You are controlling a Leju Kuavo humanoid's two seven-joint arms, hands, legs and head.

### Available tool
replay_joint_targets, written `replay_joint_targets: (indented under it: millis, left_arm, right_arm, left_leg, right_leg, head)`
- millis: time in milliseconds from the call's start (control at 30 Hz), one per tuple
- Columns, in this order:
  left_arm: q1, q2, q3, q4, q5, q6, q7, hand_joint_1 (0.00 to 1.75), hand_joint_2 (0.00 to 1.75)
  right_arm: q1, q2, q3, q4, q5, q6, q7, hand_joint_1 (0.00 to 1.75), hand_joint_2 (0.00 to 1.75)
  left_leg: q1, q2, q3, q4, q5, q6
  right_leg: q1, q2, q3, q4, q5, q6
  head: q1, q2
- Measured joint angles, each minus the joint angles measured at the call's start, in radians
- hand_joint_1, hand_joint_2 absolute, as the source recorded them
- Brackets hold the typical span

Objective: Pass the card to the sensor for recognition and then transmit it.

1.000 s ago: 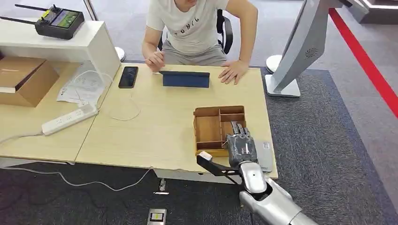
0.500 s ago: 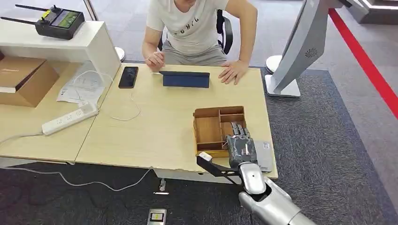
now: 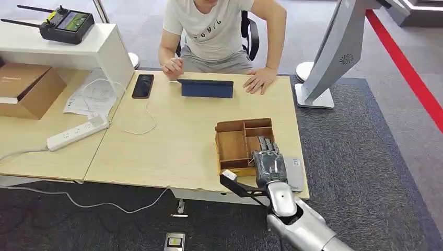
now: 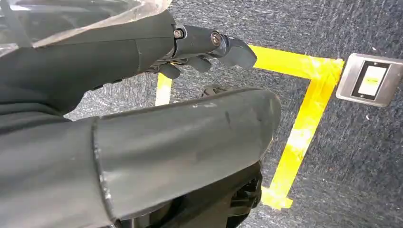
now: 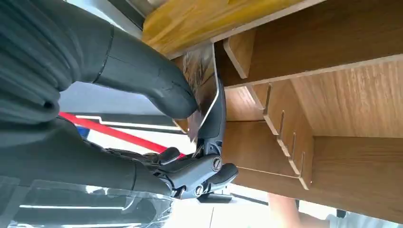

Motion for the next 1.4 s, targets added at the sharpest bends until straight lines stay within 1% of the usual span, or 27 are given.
replay_joint_targets:
  millis: [200, 433, 700, 1000, 1133, 1300, 1400]
  left_arm:
    - [0.0, 0.002, -0.002, 0.0, -0.01, -0.005, 0.0, 0.0, 0.0]
    - [0.0, 0.003, -0.002, 0.0, -0.014, -0.007, -0.01, 0.0, 0.0]
    - [0.0, 0.004, -0.003, 0.0, -0.018, -0.008, -0.012, 0.0, 0.0]
    - [-0.001, 0.005, -0.003, 0.0, -0.029, -0.013, -0.011, 0.0, 0.0]
    - [-0.004, 0.005, -0.014, 0.0, -0.037, -0.013, -0.007, 0.0, 0.0]
    - [-0.015, 0.005, -0.022, 0.0, -0.051, -0.013, 0.002, 0.0, 0.0]
    - [-0.019, 0.005, -0.027, 0.0, -0.058, -0.014, 0.005, 0.0, 0.0]
  right_arm:
    - [0.0, -0.018, -0.006, -0.022, 0.019, -0.005, 0.008, 1.75, 1.75]
    - [-0.017, -0.054, -0.028, -0.12, 0.082, -0.006, 0.024, 1.75, 1.75]
    - [-0.02, -0.082, -0.051, -0.207, 0.101, -0.04, 0.02, 1.75, 1.75]
    - [-0.018, -0.1, -0.061, -0.235, 0.105, -0.072, 0.016, 1.75, 1.75]
    - [-0.029, -0.103, -0.068, -0.243, 0.123, -0.078, 0.001, 1.75, 1.75]
    - [-0.082, -0.103, -0.068, -0.252, 0.145, -0.055, -0.02, 1.75, 1.75]
    - [-0.11, -0.095, -0.063, -0.254, 0.177, -0.037, -0.046, 1.75, 1.75]
  left_leg:
    - [0.0, 0.0, 0.0, 0.0, 0.0, 0.0]
    - [0.0, 0.0, 0.0, 0.0, 0.0, 0.0]
    - [0.0, 0.0, 0.0, 0.0, 0.0, 0.0]
    - [0.0, 0.0, 0.0, 0.0, 0.0, 0.0]
    - [0.0, 0.0, -0.001, 0.0, 0.0, 0.0]
    - [0.0, 0.0, 0.0, 0.0, 0.0, 0.0]
    - [0.0, 0.0, -0.001, 0.0, 0.001, 0.0]
  right_leg:
    - [0.0, 0.0, 0.0, 0.0, 0.0, 0.0]
    - [0.0, 0.0, 0.0, 0.0, 0.0, 0.0]
    - [0.0, 0.0, 0.0, 0.0, 0.0, 0.0]
    - [0.0, 0.0, 0.0, 0.0, 0.0, 0.0]
    - [0.0, 0.0, 0.0, 0.0, 0.0, 0.0]
    - [0.0, 0.0, 0.0, 0.0, 0.001, -0.001]
    - [0.0, 0.0, -0.001, 0.001, 0.001, -0.001]
  head:
    - [0.0, 0.0]
    - [0.0, 0.0]
    - [0.0, 0.0]
    - [0.0, 0.0]
    - [0.0, 0.0]
    - [0.0, 0.0]
    - [0.0, 0.0]
